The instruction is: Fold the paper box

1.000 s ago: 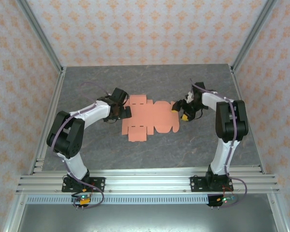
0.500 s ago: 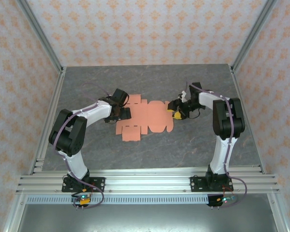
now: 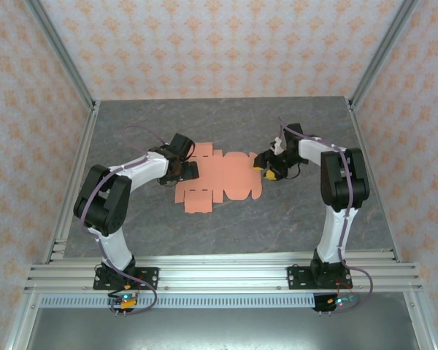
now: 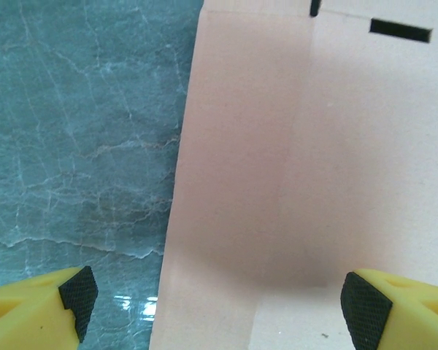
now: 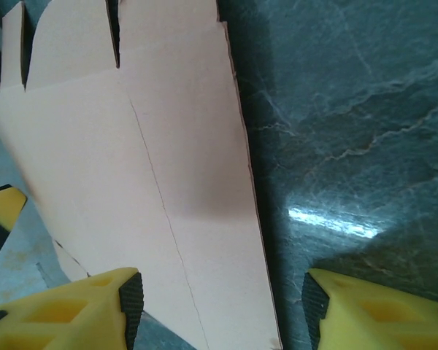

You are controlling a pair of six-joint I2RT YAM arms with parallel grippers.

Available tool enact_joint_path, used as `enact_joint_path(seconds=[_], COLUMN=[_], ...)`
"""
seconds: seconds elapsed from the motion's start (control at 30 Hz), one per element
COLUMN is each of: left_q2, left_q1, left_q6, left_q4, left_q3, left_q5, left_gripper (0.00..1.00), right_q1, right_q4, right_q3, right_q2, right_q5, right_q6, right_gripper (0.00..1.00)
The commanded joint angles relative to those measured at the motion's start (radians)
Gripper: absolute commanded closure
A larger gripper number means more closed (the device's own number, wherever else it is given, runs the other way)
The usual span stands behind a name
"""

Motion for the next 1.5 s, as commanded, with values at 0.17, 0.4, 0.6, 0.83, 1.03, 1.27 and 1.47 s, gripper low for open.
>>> enact_joint_path(seconds=[0.17, 0.4, 0.6, 0.83, 1.03, 1.27, 1.47], left_q2=[0.012, 0.051, 0.055, 0.057, 0.061, 0.063, 0.07], left_q1=[0.02, 0.02, 0.02, 0.022, 0.026, 0.036, 0.052], left_q6=[0.053, 0.046, 0.039, 0.04, 0.036, 0.05, 0.059], left_q4=[0.064, 0.065, 0.074, 0.051, 0.04, 0.02, 0.017], left_q3=[0.005, 0.012, 0.007, 0.012, 0.012, 0.025, 0.038], left_q5=[0.047, 0.058, 0.069, 0.04, 0.027, 0.001, -0.001], left_gripper=[0.11, 0.12, 0.12, 0.12, 0.13, 0.12, 0.12], right_q1=[0.012, 0.048, 0.053, 0.053, 0.053, 0.051, 0.05], right_q4=[-0.011, -0.083, -0.046, 0.012, 0.025, -0.034, 0.0], right_q3=[0.084, 0.123, 0.107, 0.08, 0.061, 0.059, 0.039], right_q2=[0.063, 0.086, 0.072, 0.017, -0.021, -0.033, -0.024], right_q5=[0.021, -0.041, -0.122, -0.22, -0.255, -0.244, -0.299], right_q6=[0.0, -0.047, -0.026, 0.004, 0.009, -0.052, -0.042], right_gripper=[0.38, 0.38, 0.38, 0.38, 0.38, 0.31, 0.29])
